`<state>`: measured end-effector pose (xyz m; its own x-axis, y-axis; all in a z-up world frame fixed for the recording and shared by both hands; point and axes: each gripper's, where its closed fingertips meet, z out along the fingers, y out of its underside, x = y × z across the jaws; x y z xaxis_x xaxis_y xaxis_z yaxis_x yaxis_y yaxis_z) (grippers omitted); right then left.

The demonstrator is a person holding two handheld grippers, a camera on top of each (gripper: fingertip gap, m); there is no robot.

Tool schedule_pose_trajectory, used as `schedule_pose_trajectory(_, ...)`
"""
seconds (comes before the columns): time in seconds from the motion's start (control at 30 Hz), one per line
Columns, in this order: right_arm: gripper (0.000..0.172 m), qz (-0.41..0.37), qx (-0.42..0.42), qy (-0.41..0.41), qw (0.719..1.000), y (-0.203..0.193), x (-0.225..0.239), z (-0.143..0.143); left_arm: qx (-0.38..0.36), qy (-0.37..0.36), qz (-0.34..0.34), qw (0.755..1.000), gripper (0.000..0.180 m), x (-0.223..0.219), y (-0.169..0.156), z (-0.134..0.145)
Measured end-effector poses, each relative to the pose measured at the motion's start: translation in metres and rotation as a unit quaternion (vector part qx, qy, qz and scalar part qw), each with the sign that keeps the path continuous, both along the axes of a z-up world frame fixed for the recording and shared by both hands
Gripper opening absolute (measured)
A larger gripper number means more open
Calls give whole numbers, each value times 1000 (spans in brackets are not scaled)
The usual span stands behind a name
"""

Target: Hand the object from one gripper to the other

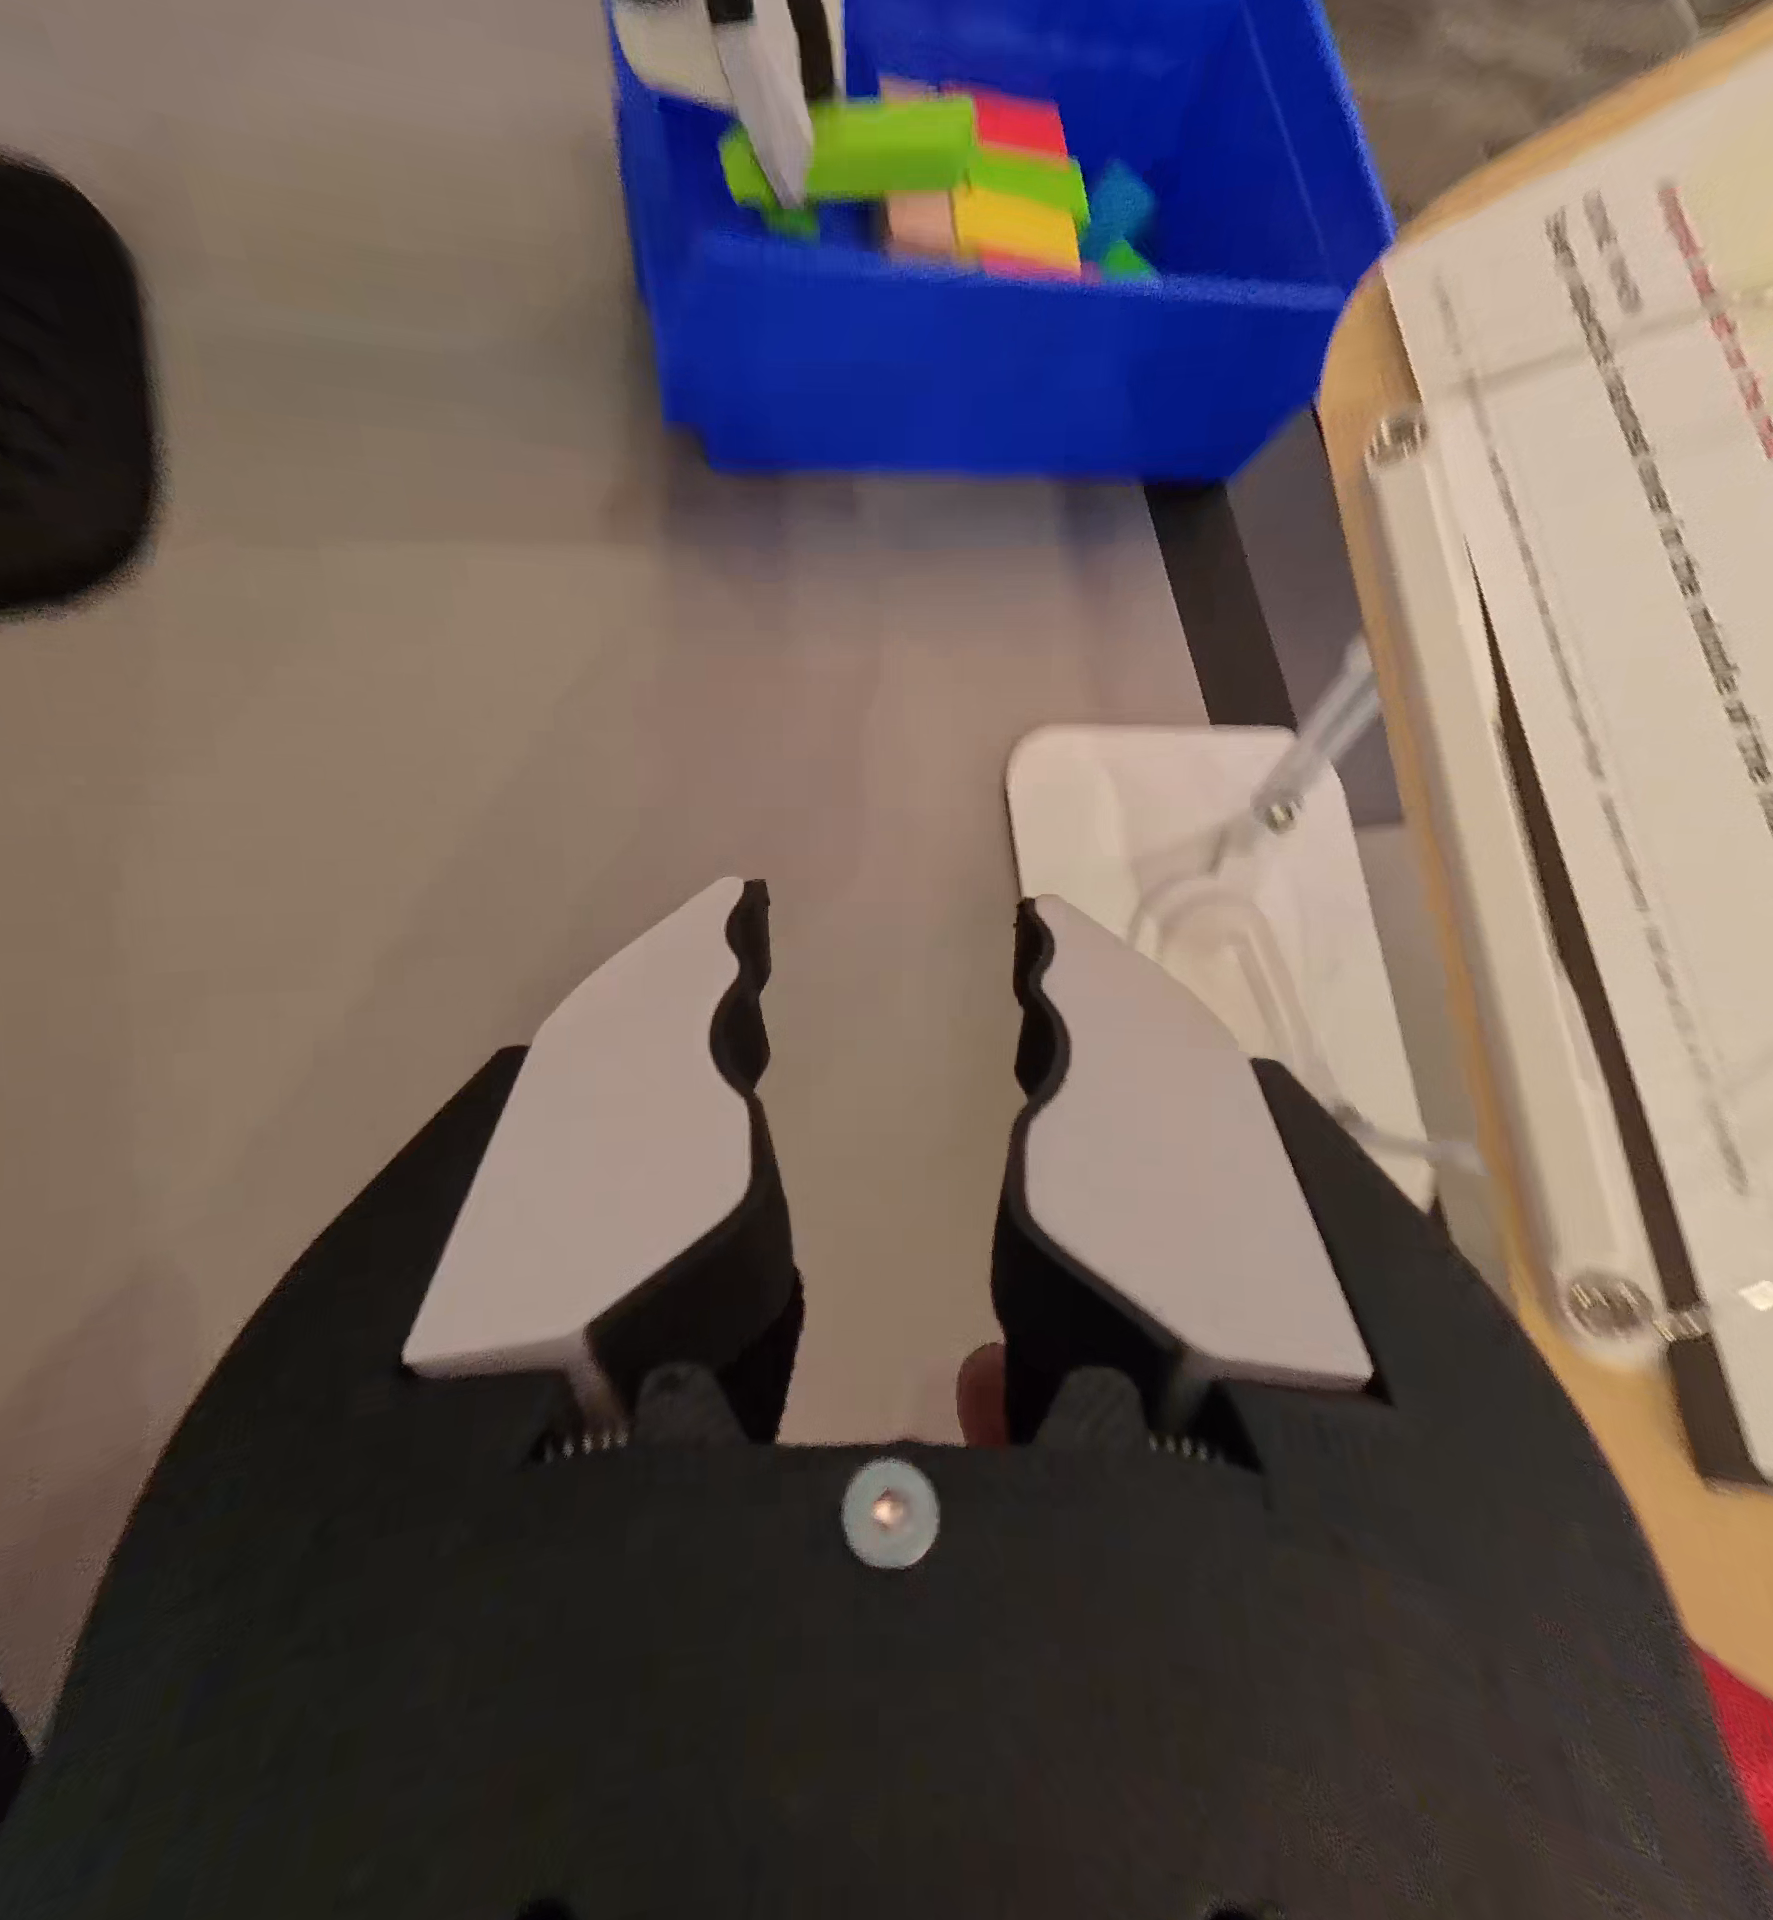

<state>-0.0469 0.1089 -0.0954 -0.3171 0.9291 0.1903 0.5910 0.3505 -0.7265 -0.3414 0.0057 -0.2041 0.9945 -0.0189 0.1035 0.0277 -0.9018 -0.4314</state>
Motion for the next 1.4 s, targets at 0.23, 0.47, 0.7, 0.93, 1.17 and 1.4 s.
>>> schedule_pose_trajectory(0.23, 54, 63, -187, 164, 967, -51, -46, 35, 326, -68, -183, 925, 32, 134, 10, 110)
schedule_pose_trajectory(0.47, 62, 137, -283, 250, 916, -77, -51, 55, 395, -150, -284, 861, 33, 234, 16, 125)
schedule_pose_trajectory(0.7, 40, 170, -306, 240, 905, -82, -45, 50, 405, -180, -306, 842, 33, 260, 23, 123)
schedule_pose_trajectory(0.93, 29, 182, -323, 240, 897, -82, -42, 51, 415, -200, -309, 832, 33, 265, 25, 125)
schedule_pose_trajectory(1.17, 30, 184, -324, 238, 897, -85, -43, 50, 419, -196, -311, 830, 33, 268, 25, 127)
schedule_pose_trajectory(1.4, 30, 180, -308, 243, 902, -81, -36, 60, 434, -224, -301, 819, 44, 270, 26, 136)
